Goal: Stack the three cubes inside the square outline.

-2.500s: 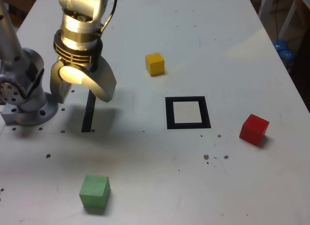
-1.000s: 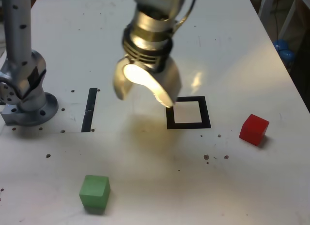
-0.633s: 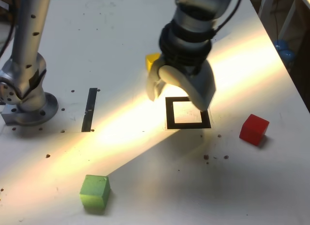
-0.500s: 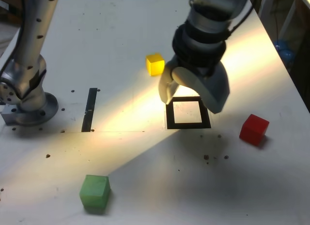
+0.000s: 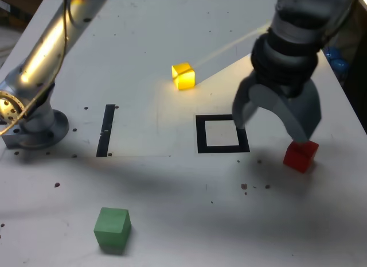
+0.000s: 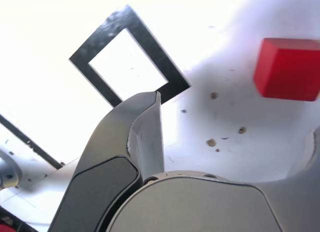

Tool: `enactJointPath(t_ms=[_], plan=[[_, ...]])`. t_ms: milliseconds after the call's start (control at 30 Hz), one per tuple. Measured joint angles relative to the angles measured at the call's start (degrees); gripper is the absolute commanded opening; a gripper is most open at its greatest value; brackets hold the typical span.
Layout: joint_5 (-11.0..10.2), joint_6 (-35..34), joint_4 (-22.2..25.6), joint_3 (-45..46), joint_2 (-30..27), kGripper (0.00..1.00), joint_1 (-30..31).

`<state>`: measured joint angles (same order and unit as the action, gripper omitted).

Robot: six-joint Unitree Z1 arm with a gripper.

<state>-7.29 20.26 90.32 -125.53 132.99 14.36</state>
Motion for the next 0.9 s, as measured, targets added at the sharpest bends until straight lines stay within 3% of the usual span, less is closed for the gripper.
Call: enactJointPath(t_ms=[667, 900], plan=[[1.89, 2.21, 2.01, -15.9, 11.85, 0.89, 0.56], [2.47, 2.23, 2.29, -18.39, 13.93, 0.72, 0.56]])
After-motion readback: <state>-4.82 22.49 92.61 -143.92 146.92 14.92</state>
